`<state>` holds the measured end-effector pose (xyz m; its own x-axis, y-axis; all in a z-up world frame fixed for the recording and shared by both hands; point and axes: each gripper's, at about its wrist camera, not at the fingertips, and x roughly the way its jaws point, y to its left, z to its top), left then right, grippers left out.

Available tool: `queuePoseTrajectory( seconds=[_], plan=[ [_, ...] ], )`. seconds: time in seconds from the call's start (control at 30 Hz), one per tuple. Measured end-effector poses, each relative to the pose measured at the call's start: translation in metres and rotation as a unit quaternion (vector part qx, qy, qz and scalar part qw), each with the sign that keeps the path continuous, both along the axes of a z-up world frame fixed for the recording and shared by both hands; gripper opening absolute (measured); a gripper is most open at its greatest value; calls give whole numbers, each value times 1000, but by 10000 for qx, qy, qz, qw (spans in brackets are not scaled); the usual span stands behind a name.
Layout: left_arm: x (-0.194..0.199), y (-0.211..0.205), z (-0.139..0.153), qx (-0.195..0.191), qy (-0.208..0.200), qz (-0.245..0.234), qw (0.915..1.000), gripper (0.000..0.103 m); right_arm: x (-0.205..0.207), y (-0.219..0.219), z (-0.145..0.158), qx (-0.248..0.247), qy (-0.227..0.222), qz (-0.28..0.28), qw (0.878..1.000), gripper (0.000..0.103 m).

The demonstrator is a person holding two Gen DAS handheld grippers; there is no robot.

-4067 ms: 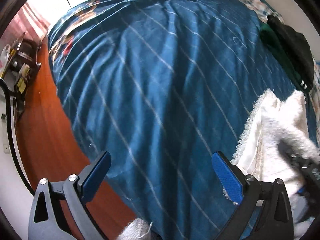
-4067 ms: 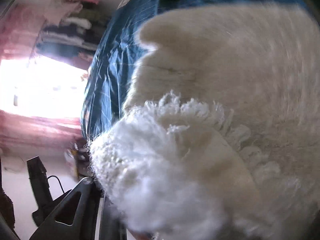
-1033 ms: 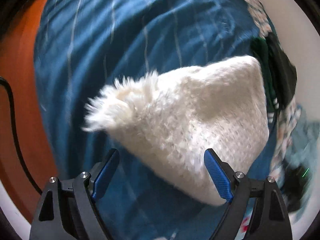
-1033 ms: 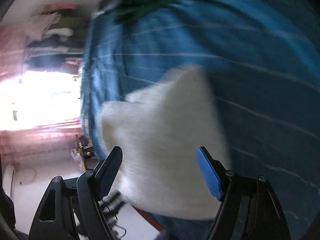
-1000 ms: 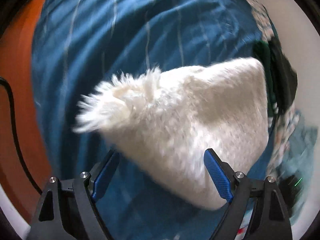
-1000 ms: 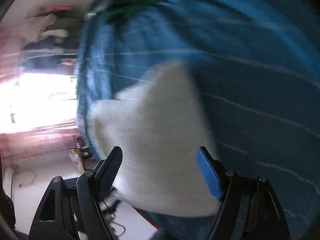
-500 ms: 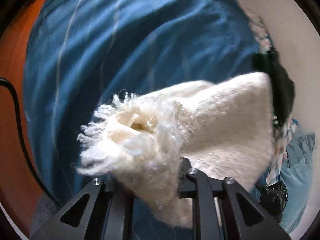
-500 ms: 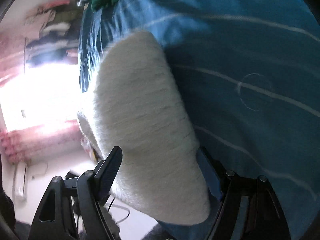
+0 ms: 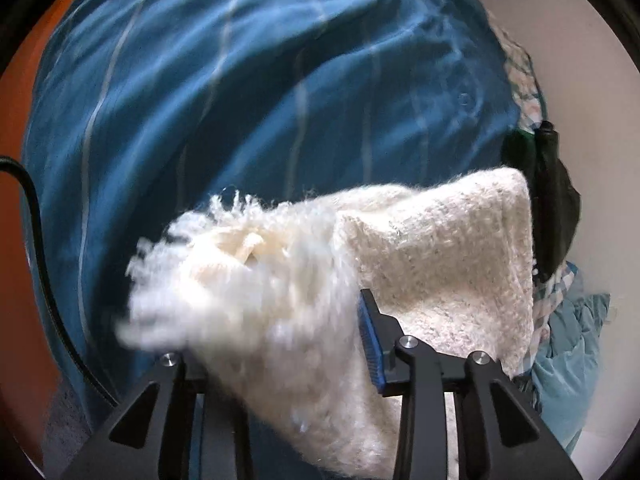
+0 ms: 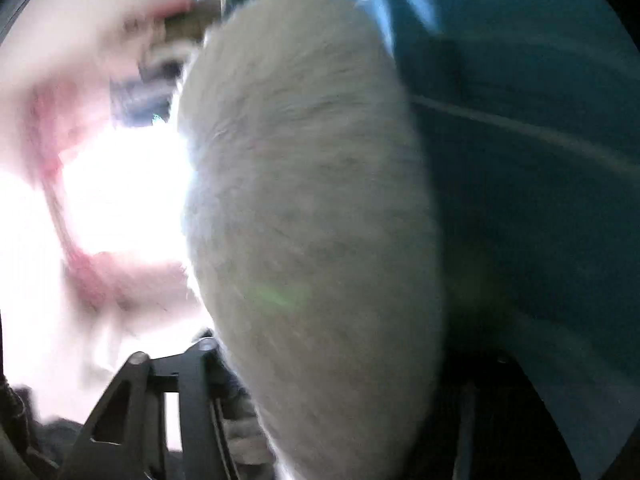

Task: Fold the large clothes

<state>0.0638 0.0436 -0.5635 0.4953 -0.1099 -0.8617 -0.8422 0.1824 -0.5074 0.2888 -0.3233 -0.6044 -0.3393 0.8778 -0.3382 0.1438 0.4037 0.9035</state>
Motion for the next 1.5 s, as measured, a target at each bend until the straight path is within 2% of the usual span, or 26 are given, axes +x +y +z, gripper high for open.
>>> queuePoseTrajectory(
  seconds=[0.1, 0.13, 0.2, 0.27, 0.33, 0.37, 0.4, 0.47, 0.57, 0.63, 0.67, 0.7, 0.8, 0.93, 1.1, 1.17, 1.27, 1.4, 1.5],
  plan=[
    [13, 2, 1, 100, -90, -307, 9994, 35, -16, -23, -12, 257, 672, -739, 9947, 55],
    [18, 4, -2, 102, -54, -366, 9993, 35, -18, -25, -18, 196, 733, -824, 9937, 57],
    [25, 7, -9, 59, 58, -456, 9989, 35, -19, -25, -31, -215, 600, -785, 9949, 78],
    [28, 8, -12, 60, 112, -462, 9989, 35, -19, -18, -37, -317, 496, -638, 9962, 81],
    [30, 9, -8, 156, 64, -481, 9987, 33, -18, -15, -30, -376, 250, -598, 9972, 81],
    [32, 9, -4, 240, 90, -573, 9980, 31, -17, -13, -23, -469, 48, -598, 9971, 75],
    [34, 9, 1, 322, 106, -643, 9974, 21, -17, -9, -15, -526, -89, -624, 9966, 66],
    [39, 13, 12, 451, 123, -804, 9957, 19, -18, -5, 1, -527, -246, -708, 9958, 57],
    [47, 28, 34, 468, -12, -965, 9942, 18, -23, 0, 26, -554, -324, -872, 9941, 54],
    [55, 38, 50, 471, -131, -1113, 9926, 18, -24, -3, 39, -577, -213, -1059, 9925, 53],
    [60, 44, 60, 489, -191, -1249, 9908, 18, -23, -15, 49, -581, -161, -1204, 9909, 49],
    [68, 50, 72, 520, -248, -1417, 9882, 18, -30, -26, 63, -451, -116, -1353, 9897, 48],
    [91, 71, 100, 451, -449, -1750, 9825, 17, -27, -23, 111, -335, -302, -1764, 9833, 47],
    [141, 94, 144, 433, -777, -2164, 9722, 17, -10, -15, 170, -245, -618, -2321, 9704, 45],
    [228, 117, 200, 664, -1377, -2457, 9572, 17, 50, 2, 228, -12, -984, -2874, 9527, 44],
    [268, 125, 216, 769, -1568, -2466, 9532, 17, 83, 19, 239, 108, -1039, -3042, 9469, 44],
    [327, 137, 233, 866, -1843, -2423, 9486, 17, 146, 19, 253, 379, -1164, -3250, 9378, 44],
    [409, 141, 231, 1095, -1997, -2478, 9417, 17, 238, 26, 245, 568, -1254, -3380, 9310, 43],
    [465, 140, 200, 1105, -1981, -2531, 9405, 17, 309, 29, 220, 576, -1166, -3430, 9303, 43]
  ],
)
